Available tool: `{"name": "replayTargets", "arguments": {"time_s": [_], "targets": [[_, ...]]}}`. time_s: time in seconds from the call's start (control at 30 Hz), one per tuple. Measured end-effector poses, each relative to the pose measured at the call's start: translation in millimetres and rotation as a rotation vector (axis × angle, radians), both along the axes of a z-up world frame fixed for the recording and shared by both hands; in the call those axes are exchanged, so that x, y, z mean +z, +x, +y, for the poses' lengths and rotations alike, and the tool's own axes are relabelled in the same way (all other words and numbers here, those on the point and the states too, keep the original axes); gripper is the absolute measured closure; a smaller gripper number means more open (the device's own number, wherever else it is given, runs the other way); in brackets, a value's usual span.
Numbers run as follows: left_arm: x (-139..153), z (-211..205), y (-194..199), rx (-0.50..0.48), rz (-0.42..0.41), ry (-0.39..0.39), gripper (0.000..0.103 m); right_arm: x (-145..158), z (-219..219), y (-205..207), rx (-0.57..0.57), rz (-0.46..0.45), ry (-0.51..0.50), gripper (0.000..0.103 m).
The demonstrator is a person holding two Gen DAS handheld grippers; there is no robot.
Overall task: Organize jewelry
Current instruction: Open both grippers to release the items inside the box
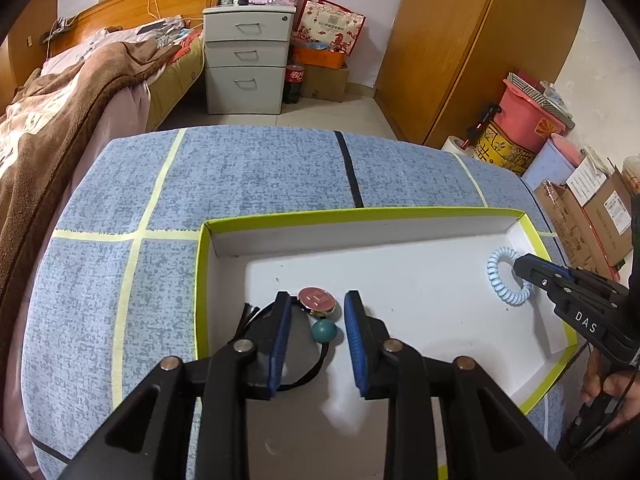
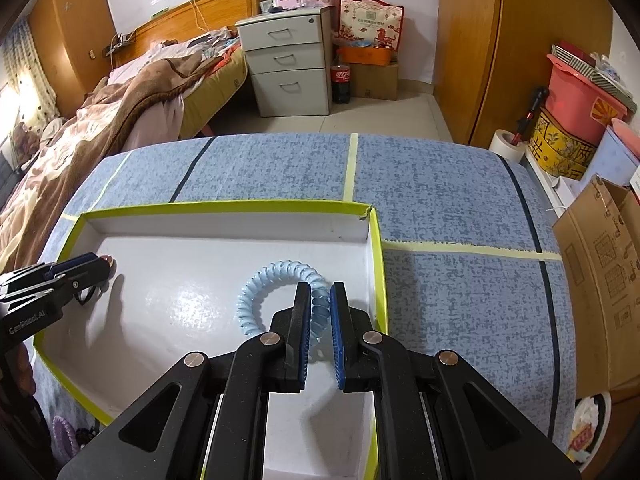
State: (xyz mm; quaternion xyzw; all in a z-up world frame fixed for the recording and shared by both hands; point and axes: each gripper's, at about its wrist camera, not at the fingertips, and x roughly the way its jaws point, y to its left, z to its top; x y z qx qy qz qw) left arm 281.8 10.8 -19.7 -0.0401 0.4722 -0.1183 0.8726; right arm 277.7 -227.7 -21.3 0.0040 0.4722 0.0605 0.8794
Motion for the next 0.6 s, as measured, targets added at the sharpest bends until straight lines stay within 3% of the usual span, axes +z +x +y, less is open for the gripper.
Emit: {"name": "replayTargets", "arguments": {"time_s": [0.13,0.27,0.6], "targets": [[1,1,-1,0.012,-0.002,-0.001,0.066,0,1,0,0.003,-0.004,-0.004,0.091],[4,5,-5,0.021,-0.007,-0.004,0.059,3,1,-4,0.004,-0.012,0.009,0.072],[33,13,-41,0.004,-0.077,-0.023,0.050,30,-2,-38,0.019,-0.075,0.057,0.071]]}}
